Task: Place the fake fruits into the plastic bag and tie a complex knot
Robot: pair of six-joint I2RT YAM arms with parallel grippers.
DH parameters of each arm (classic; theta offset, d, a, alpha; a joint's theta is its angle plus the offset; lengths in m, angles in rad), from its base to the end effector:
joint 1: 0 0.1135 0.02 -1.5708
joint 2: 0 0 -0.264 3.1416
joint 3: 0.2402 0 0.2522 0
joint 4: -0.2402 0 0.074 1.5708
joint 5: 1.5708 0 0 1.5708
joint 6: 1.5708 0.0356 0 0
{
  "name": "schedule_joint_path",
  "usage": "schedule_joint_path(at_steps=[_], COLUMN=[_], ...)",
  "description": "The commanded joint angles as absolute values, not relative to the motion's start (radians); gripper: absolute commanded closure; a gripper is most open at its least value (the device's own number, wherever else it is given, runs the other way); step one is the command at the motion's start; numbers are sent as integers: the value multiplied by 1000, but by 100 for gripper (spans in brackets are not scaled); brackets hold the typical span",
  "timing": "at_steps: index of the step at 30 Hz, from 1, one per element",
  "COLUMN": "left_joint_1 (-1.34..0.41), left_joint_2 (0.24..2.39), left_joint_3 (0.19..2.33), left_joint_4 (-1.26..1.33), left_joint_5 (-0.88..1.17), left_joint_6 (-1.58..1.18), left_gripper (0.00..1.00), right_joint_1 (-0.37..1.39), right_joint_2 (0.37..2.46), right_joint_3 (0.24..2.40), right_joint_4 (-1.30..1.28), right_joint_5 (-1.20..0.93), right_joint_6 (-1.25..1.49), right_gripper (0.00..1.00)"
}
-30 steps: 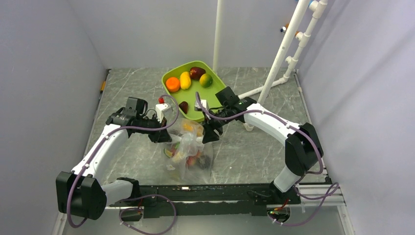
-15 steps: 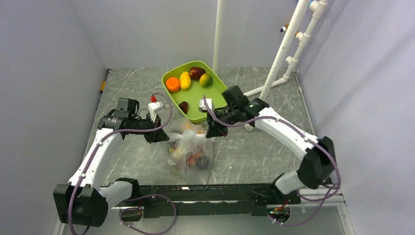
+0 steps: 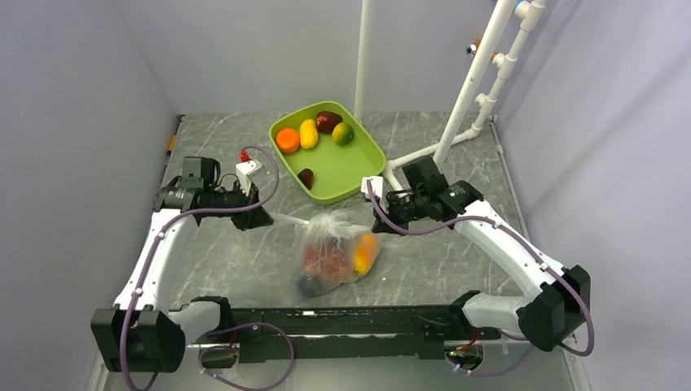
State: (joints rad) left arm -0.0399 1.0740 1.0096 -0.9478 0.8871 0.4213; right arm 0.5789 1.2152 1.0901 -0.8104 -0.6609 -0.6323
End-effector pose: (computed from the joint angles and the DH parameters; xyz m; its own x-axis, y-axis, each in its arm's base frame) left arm 0.1924 -0.0353 0.3079 -0.5950 0.2823 -0.7525 0.7442 0.5472 -0.3832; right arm 0.1883 0.1492 0.3078 -0.1080 -0.6280 -0.7707 -0.9925 0.1121 0.0478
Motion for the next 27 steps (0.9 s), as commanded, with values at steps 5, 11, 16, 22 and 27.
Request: schedule_joint_path(at_steps=[5, 11, 16, 22, 27], left_joint_1=[121, 96, 89, 20, 19], left_joint_2=[1228, 1261, 1252, 1196, 1113], left_joint_3=[964, 894, 1049, 978, 937], left_joint_4=[-799, -755, -859, -862, -863], left_joint_5=[580, 599, 780, 836, 833], left_joint_6=[516, 573, 589, 699, 767], left_gripper=[100, 100, 100, 100, 34], right_joint_1=[441, 440, 439, 440, 441], right_joint_2=[1180, 1187, 1205, 1220, 1245], right_joint_3=[902, 870, 1011, 969, 1035], right_joint_4=[-953, -910, -955, -907, -906], right_joint_5=[-422, -430, -479, -550, -615], right_joint_6=[-802, -801, -801, -821, -741], right_gripper=[100, 100, 100, 100, 29])
